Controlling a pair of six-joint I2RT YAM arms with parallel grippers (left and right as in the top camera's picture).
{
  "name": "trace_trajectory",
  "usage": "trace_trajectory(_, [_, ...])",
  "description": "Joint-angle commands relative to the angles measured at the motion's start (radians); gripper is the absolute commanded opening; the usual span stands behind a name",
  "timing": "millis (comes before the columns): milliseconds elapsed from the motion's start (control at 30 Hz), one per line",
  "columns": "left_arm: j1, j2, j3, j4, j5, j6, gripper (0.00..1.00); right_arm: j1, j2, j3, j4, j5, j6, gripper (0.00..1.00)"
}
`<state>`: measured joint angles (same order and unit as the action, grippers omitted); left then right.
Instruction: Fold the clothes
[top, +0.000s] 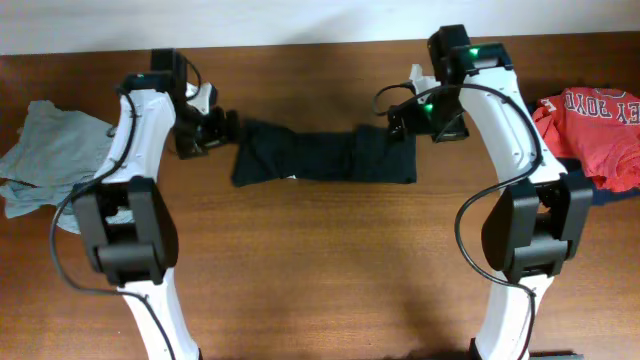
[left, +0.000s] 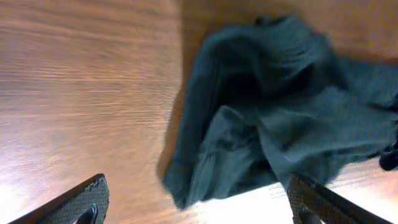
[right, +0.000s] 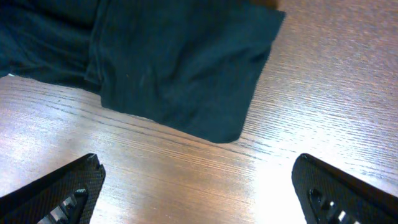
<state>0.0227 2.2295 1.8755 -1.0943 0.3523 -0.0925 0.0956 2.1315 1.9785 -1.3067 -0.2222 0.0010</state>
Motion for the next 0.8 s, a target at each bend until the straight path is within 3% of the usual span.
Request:
trace_trajectory(0, [-0.001, 0.061, -0.01, 0.008, 0.13, 0.089, 0.91, -0.022, 0.008, 0.017, -0.007, -0.011, 0.006, 0.99])
trace_trajectory(200, [0.0, 0.125, -0.01, 0.042, 0.142, 0.095, 0.92, -0.043, 0.008, 0.017, -0.021, -0.013, 0.003, 0.99])
trace_trajectory(367, [0.0, 0.134, -0.011, 0.075, 0.245, 0.178, 0.92, -0.047, 0.008, 0.017, -0.024, -0.013, 0.003, 0.99])
trace_trajectory(700, [-0.002, 0.134, -0.011, 0.093, 0.316, 0.177, 0.95, -0.047, 0.008, 0.017, -0.025, -0.013, 0.003, 0.99])
trace_trajectory(767, [-0.006, 0.134, -0.011, 0.097, 0.333, 0.177, 0.9, -0.047, 0.008, 0.017, -0.026, -0.013, 0.003, 0.99])
